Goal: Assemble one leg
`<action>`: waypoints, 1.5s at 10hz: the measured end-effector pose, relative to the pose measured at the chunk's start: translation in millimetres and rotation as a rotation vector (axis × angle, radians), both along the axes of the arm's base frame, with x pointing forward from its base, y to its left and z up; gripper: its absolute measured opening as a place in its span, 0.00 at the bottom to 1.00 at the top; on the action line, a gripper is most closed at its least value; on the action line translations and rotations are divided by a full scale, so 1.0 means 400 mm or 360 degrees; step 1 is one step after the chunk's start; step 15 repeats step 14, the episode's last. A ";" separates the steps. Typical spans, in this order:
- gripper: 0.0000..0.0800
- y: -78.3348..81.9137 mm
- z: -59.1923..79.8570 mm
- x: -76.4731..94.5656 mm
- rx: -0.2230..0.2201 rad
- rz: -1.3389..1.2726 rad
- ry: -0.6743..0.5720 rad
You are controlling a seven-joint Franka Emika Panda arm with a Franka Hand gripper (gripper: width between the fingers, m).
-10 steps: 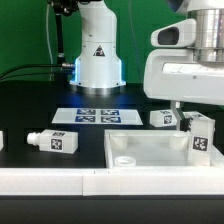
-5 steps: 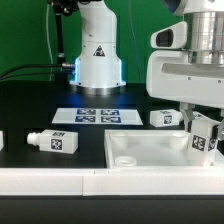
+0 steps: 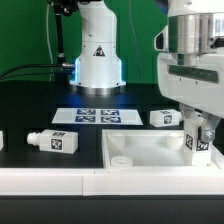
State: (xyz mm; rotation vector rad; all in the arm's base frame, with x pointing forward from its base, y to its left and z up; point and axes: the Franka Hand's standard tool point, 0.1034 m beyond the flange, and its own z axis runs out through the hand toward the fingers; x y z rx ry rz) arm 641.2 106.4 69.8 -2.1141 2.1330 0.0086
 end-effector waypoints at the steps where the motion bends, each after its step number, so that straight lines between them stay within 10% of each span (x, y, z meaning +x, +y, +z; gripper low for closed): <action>1: 0.36 -0.001 0.000 0.001 0.0033 -0.0141 0.0012; 7: 0.36 0.001 -0.001 -0.002 0.0066 -0.0516 0.0054; 9: 0.45 0.002 -0.001 -0.002 0.0066 -0.0515 0.0054; 11: 0.78 0.024 0.063 0.009 0.0099 -0.0471 0.0005; 15: 0.81 0.022 0.114 0.005 0.0124 -0.0446 -0.0031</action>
Offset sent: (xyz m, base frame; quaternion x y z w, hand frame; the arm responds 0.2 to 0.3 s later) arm 0.0114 -0.0047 0.0040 0.0244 -0.0122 0.1511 0.9881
